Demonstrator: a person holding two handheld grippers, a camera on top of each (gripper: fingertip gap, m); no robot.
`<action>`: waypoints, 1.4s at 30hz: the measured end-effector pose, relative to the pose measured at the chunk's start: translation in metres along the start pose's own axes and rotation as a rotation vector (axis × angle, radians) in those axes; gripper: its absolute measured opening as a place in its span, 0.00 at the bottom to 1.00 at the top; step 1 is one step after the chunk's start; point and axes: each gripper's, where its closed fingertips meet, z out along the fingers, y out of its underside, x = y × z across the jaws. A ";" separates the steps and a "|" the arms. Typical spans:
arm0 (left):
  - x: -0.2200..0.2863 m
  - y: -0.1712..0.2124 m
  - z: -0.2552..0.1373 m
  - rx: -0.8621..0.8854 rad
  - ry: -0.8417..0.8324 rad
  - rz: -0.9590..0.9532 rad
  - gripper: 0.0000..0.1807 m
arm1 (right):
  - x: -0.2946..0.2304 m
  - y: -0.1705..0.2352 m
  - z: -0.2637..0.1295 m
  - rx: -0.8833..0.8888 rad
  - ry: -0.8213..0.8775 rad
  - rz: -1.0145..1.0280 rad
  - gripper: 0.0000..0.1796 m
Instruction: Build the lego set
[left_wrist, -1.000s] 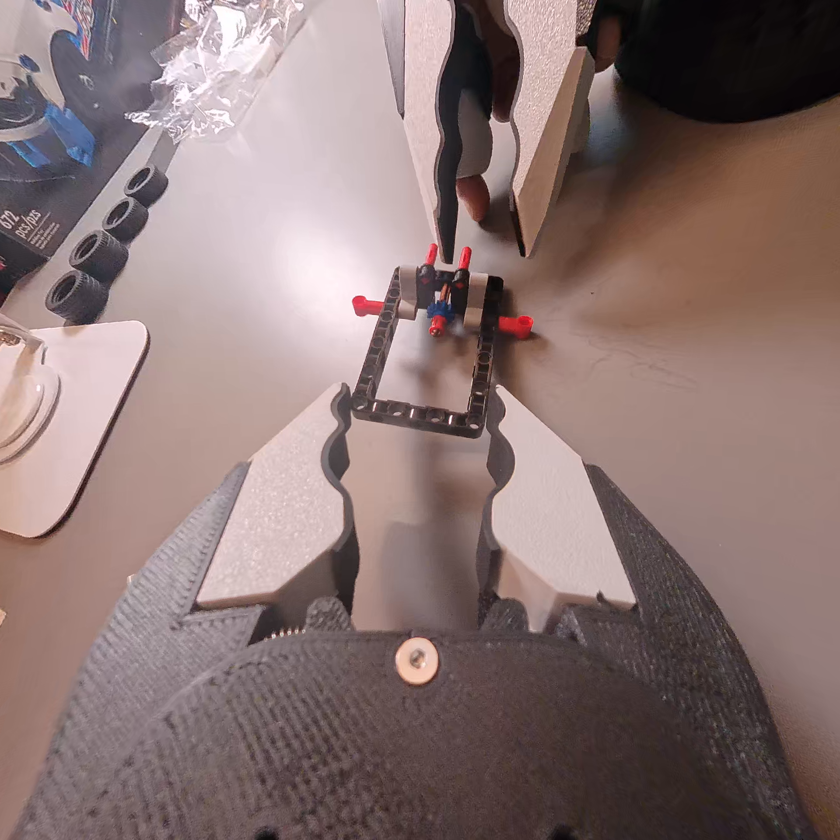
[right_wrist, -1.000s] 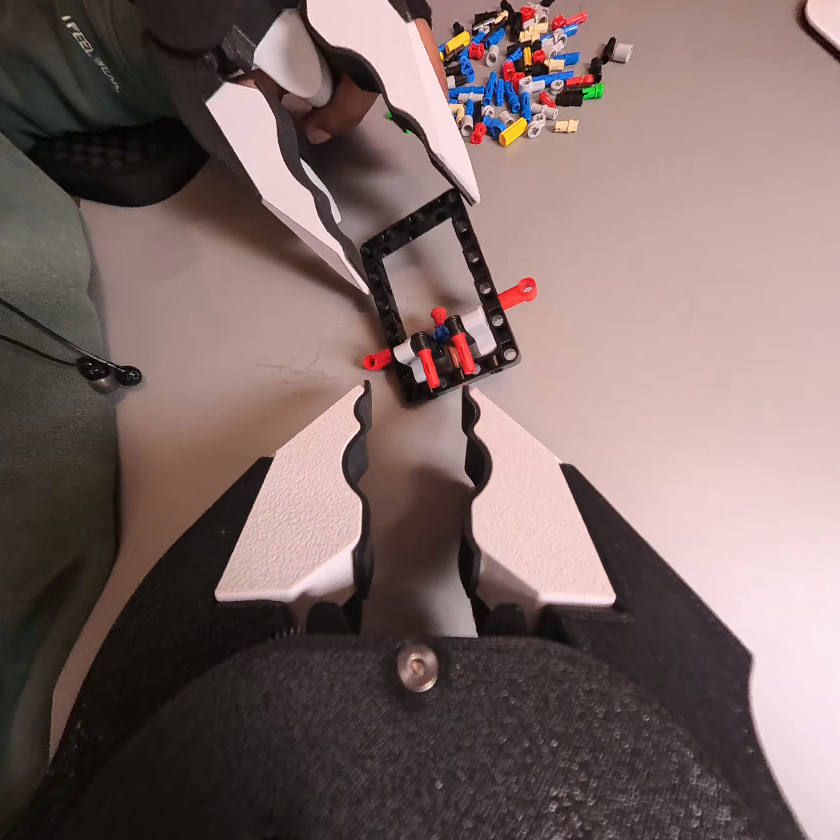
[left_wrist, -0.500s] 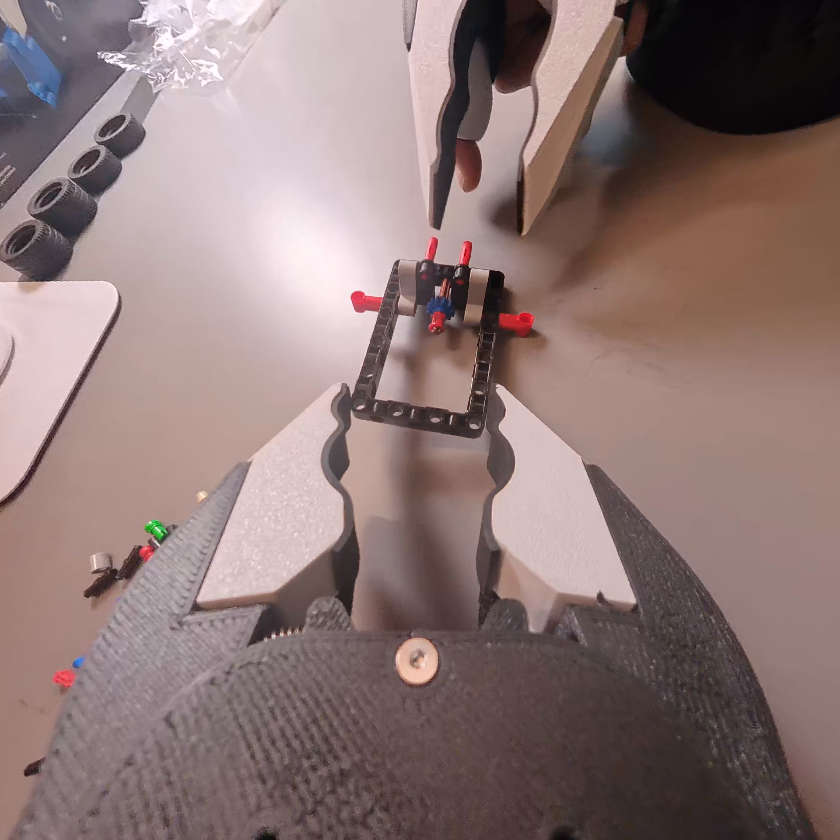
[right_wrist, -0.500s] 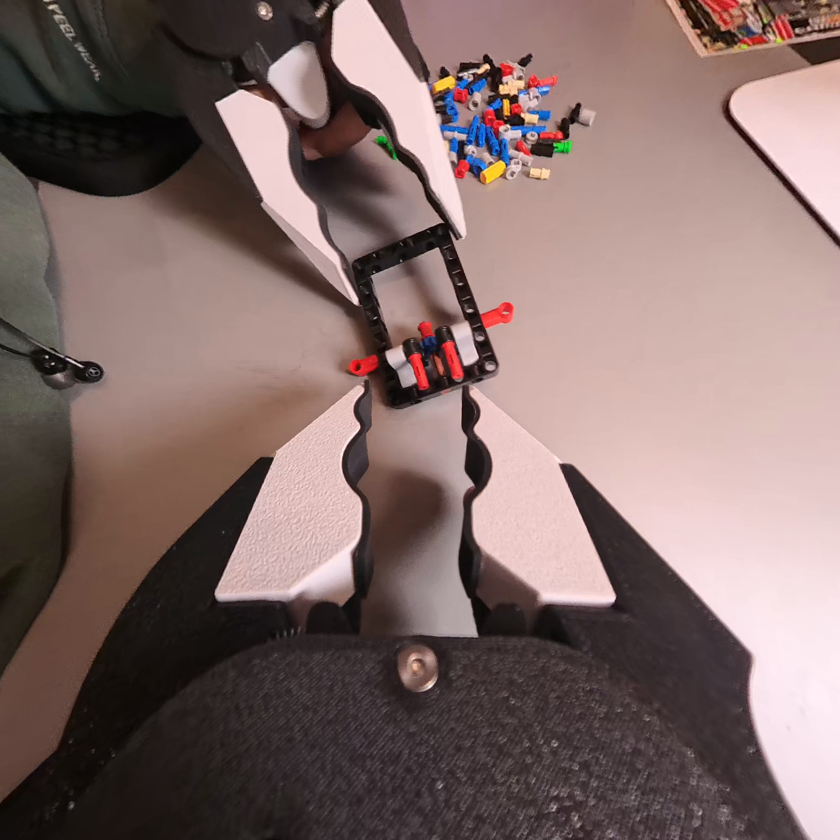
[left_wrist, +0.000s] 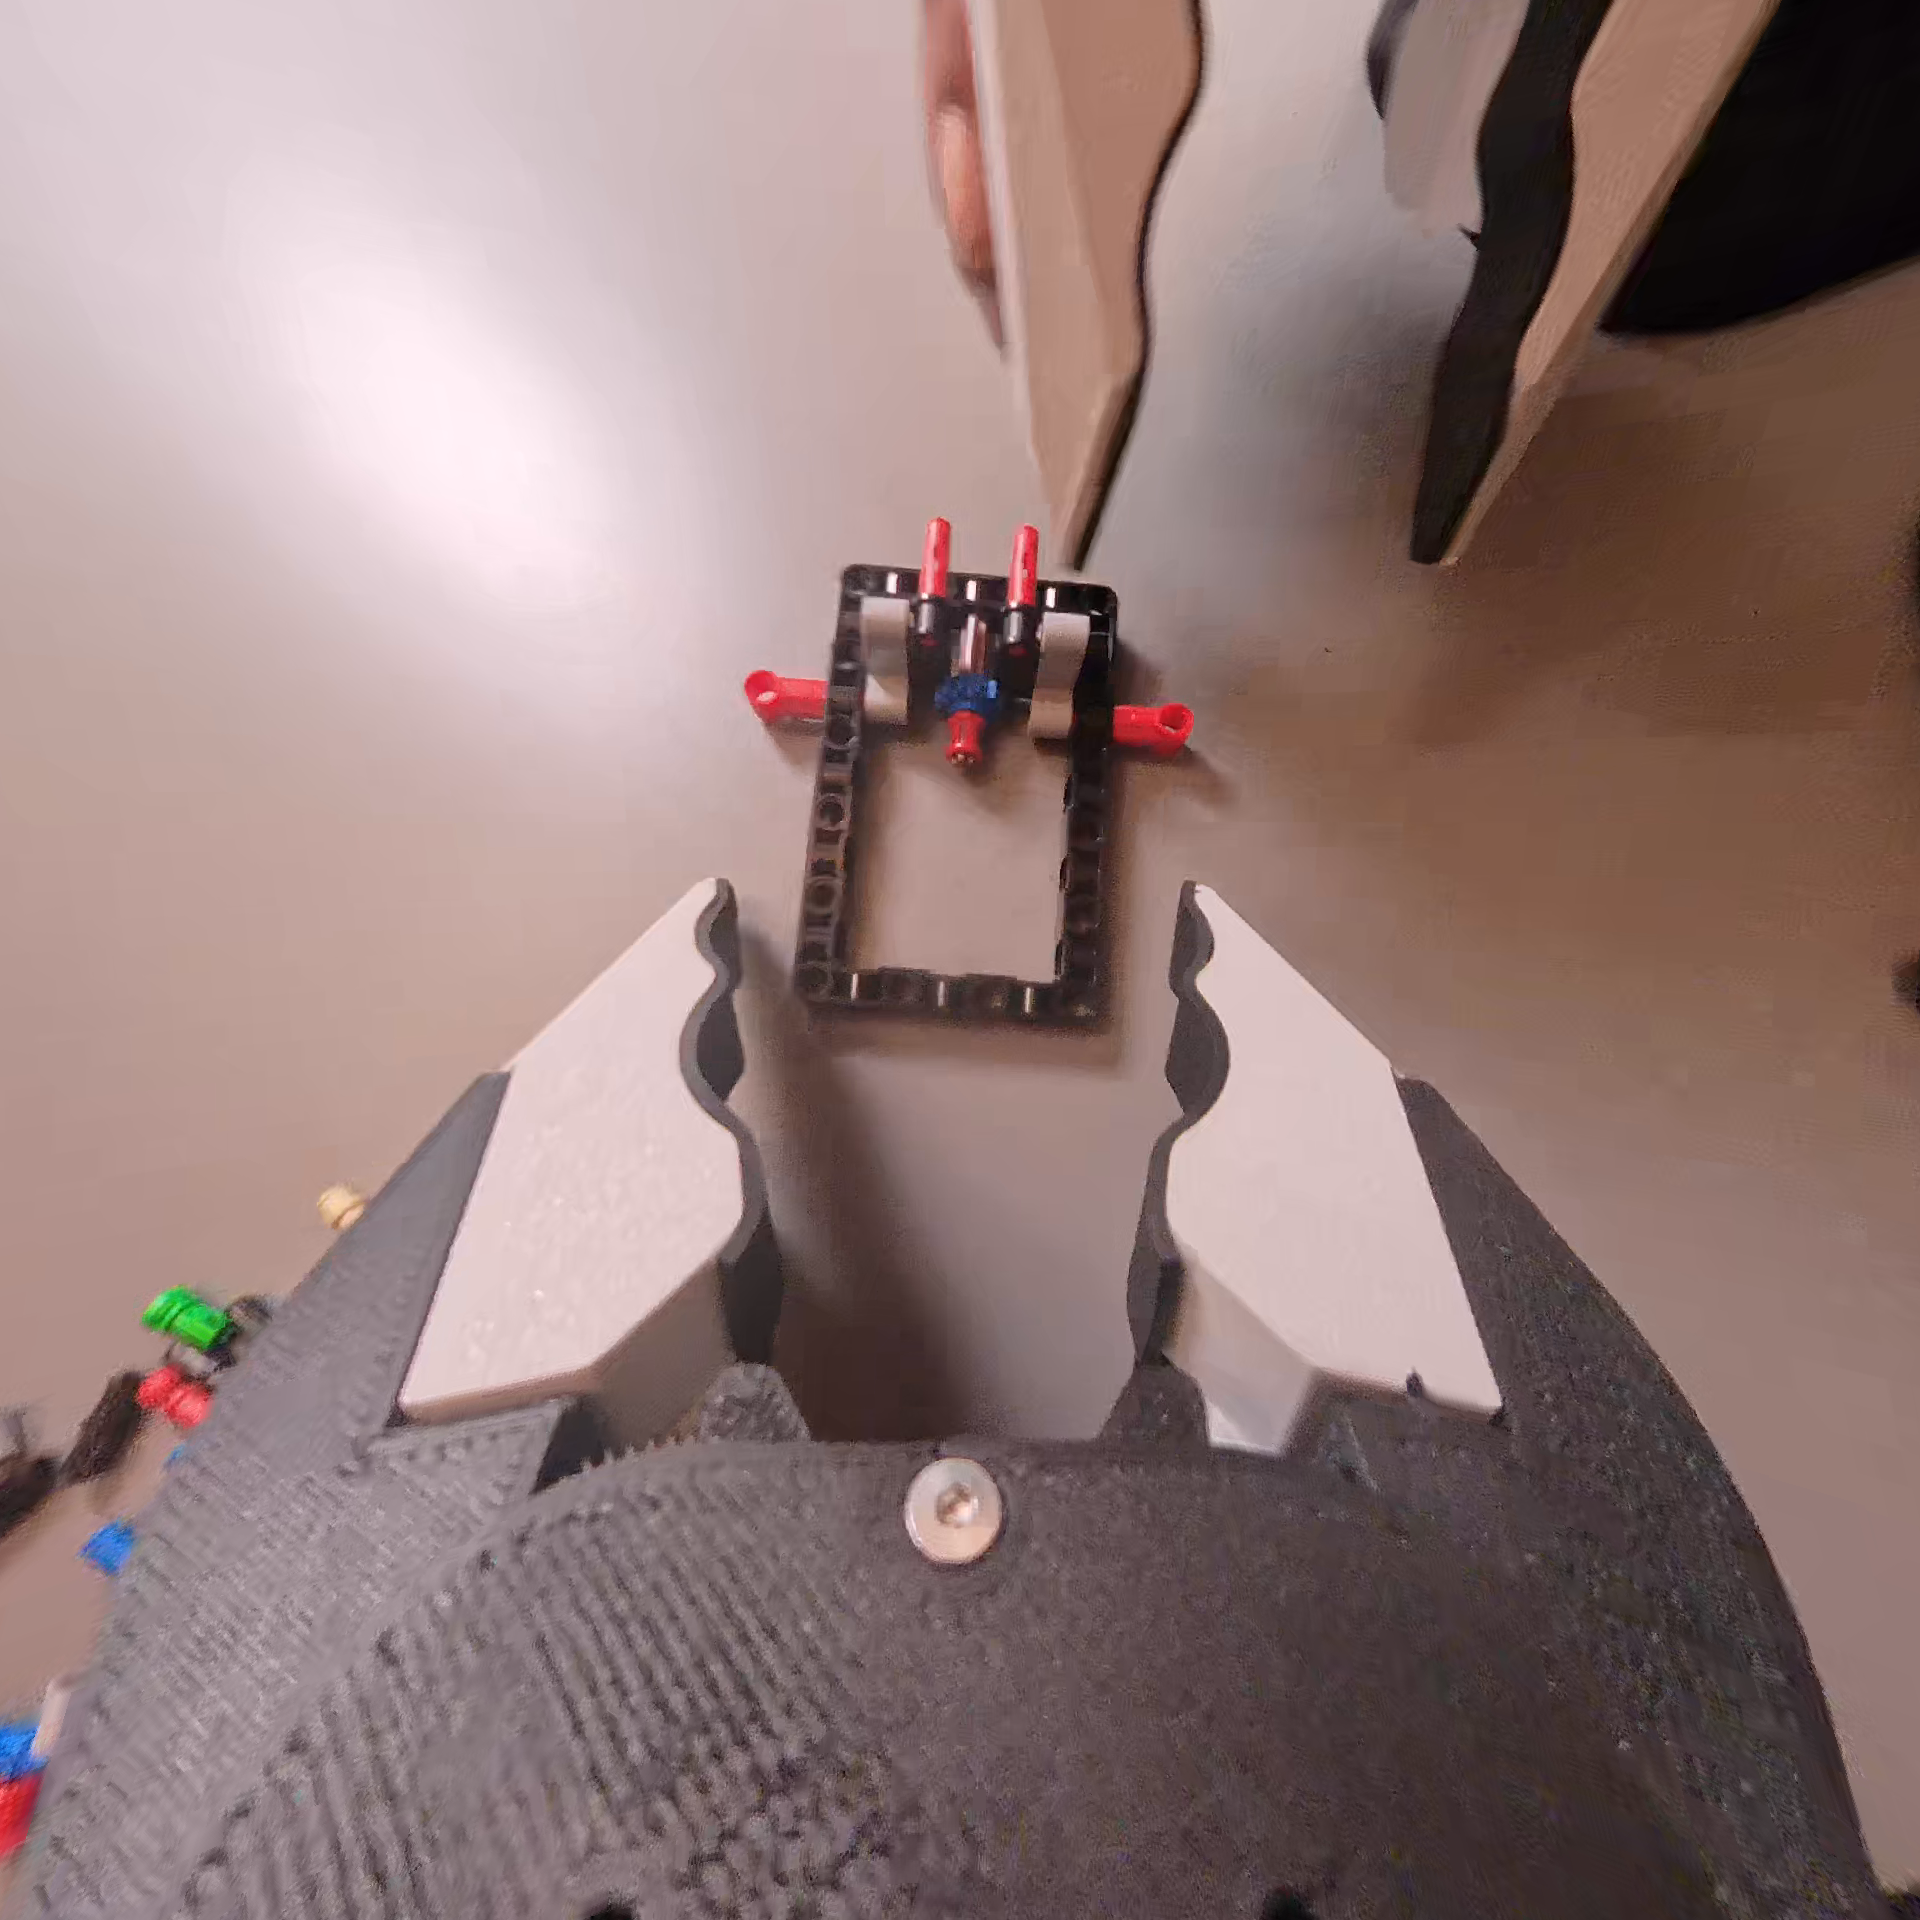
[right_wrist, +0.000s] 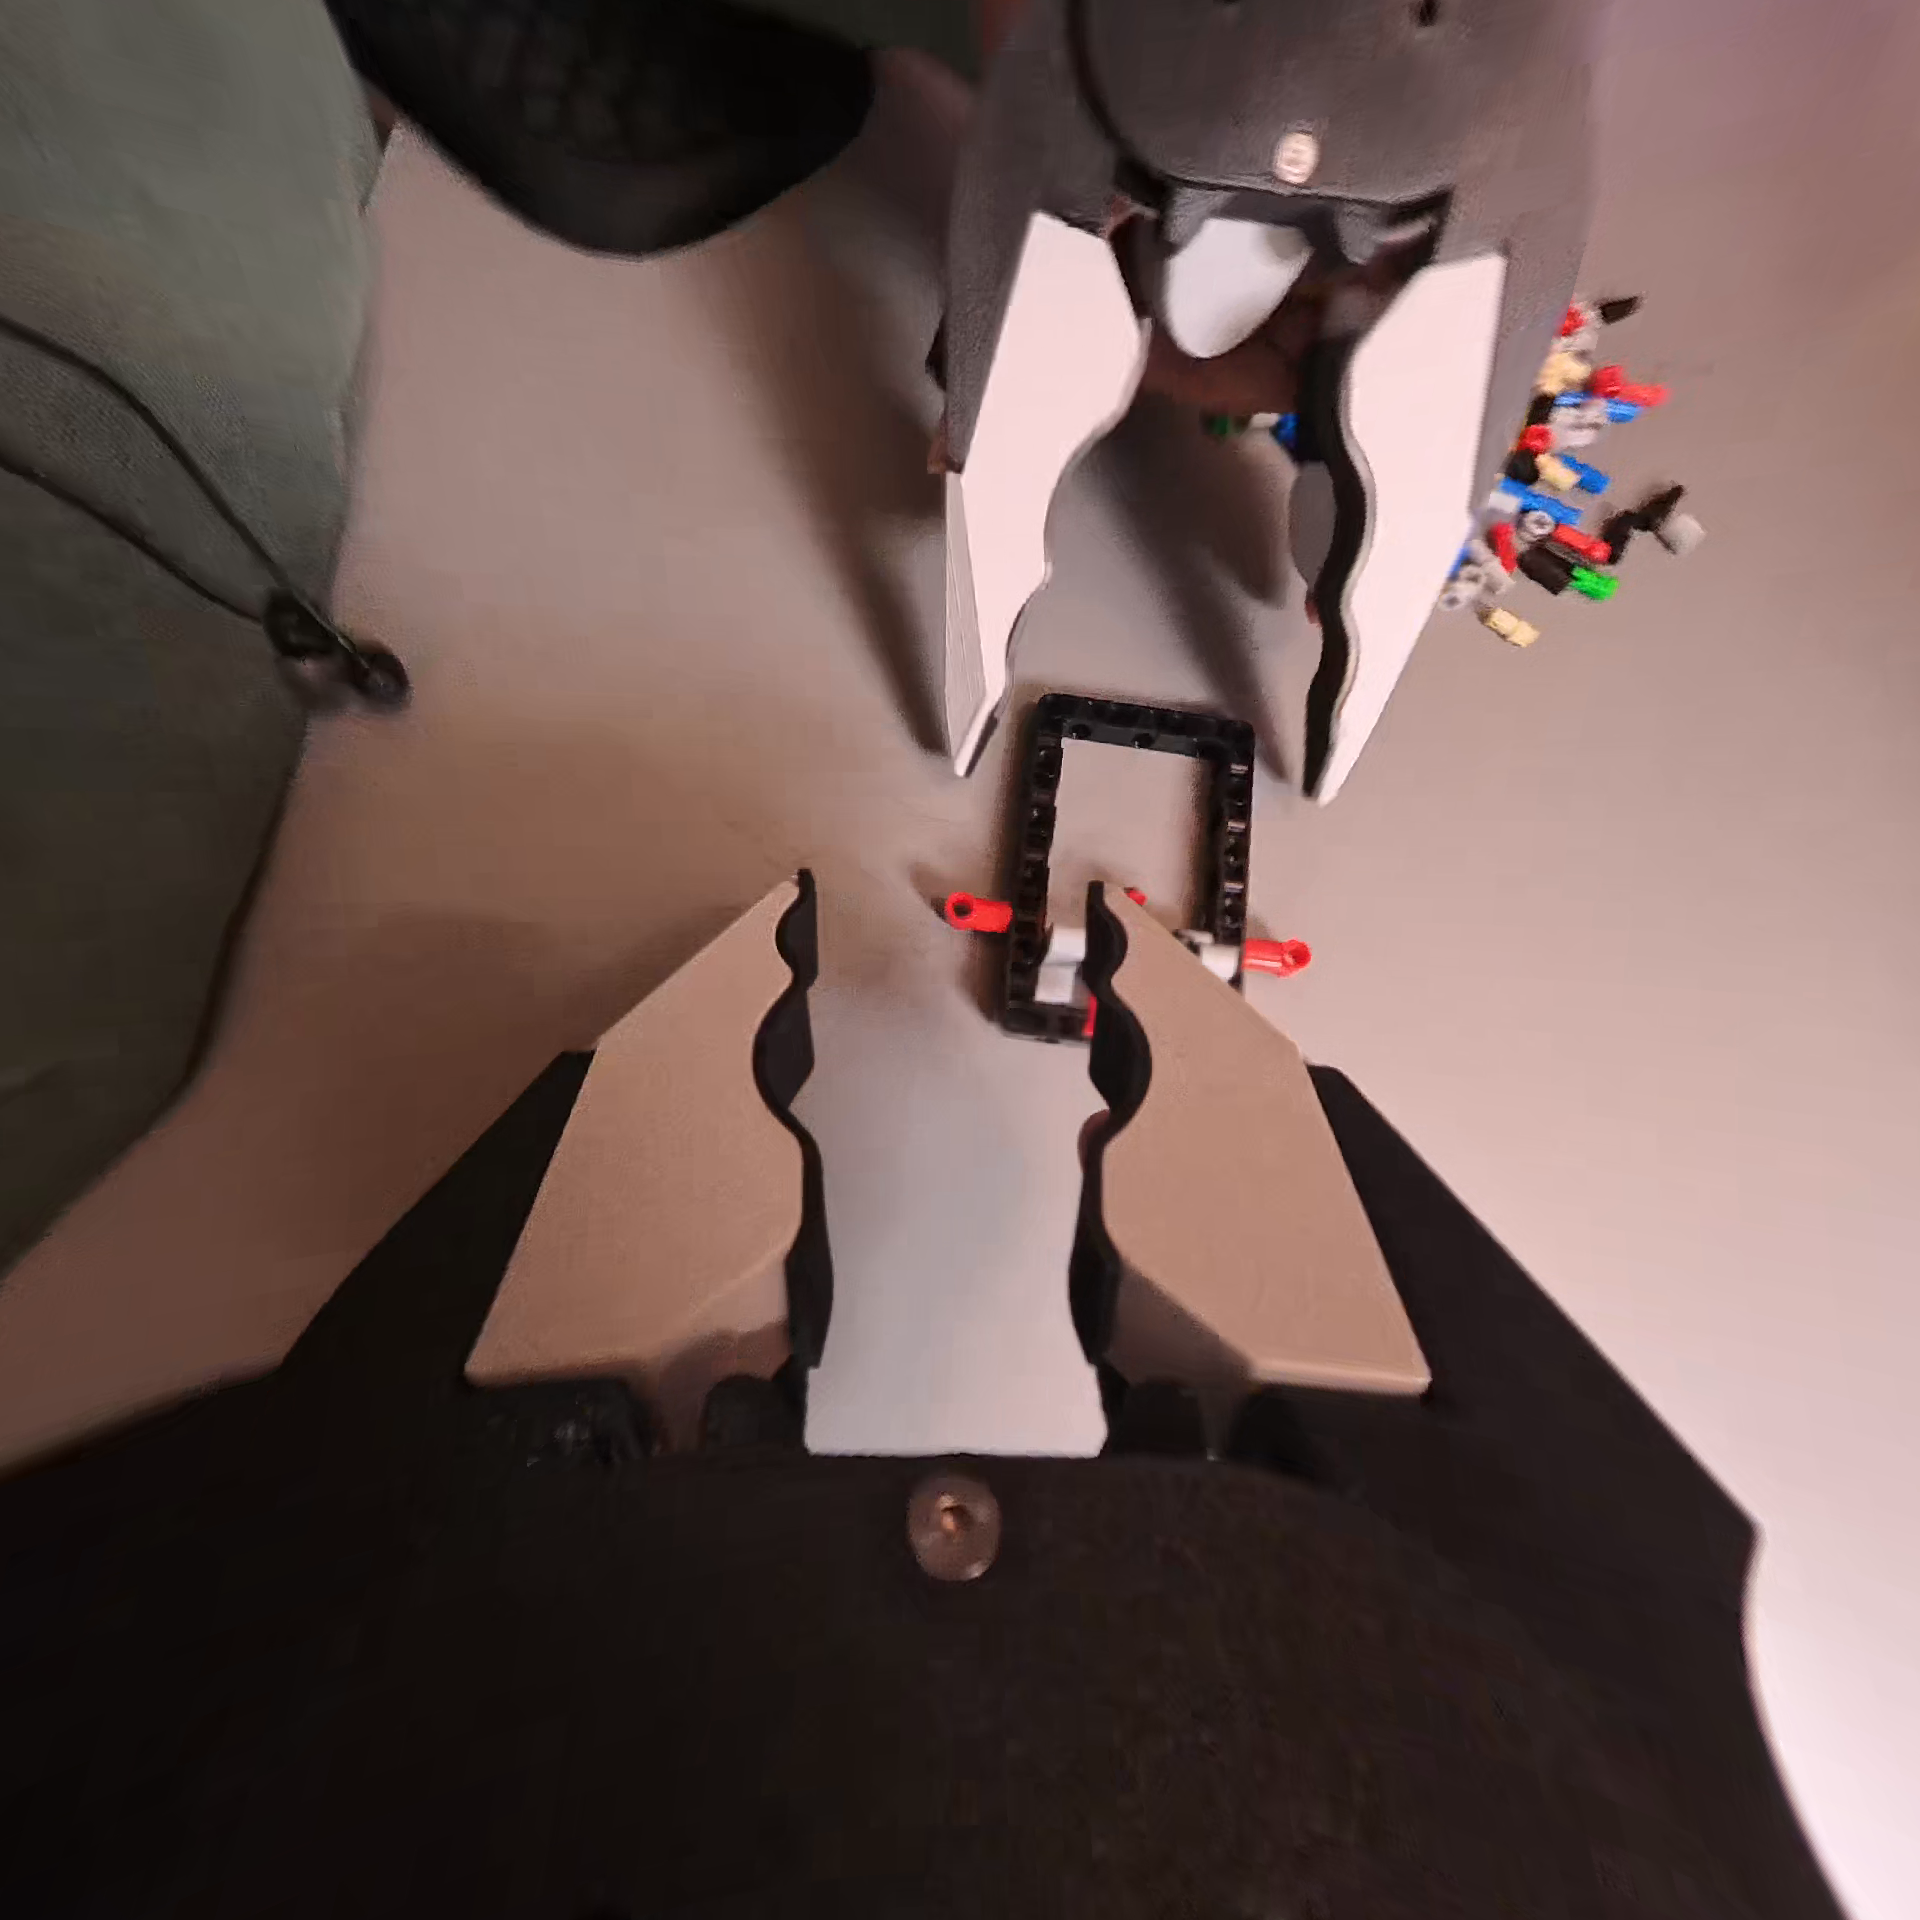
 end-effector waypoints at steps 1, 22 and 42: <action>0.002 0.001 0.002 -0.028 0.041 -0.003 0.44 | 0.004 0.000 0.002 -0.047 -0.032 -0.025 0.29; 0.005 -0.004 0.003 -0.054 0.039 0.082 0.32 | 0.006 0.029 0.029 -0.458 -0.264 -0.224 0.33; 0.012 -0.004 0.006 -0.035 0.024 0.062 0.32 | 0.027 0.026 0.006 -0.180 0.051 0.084 0.40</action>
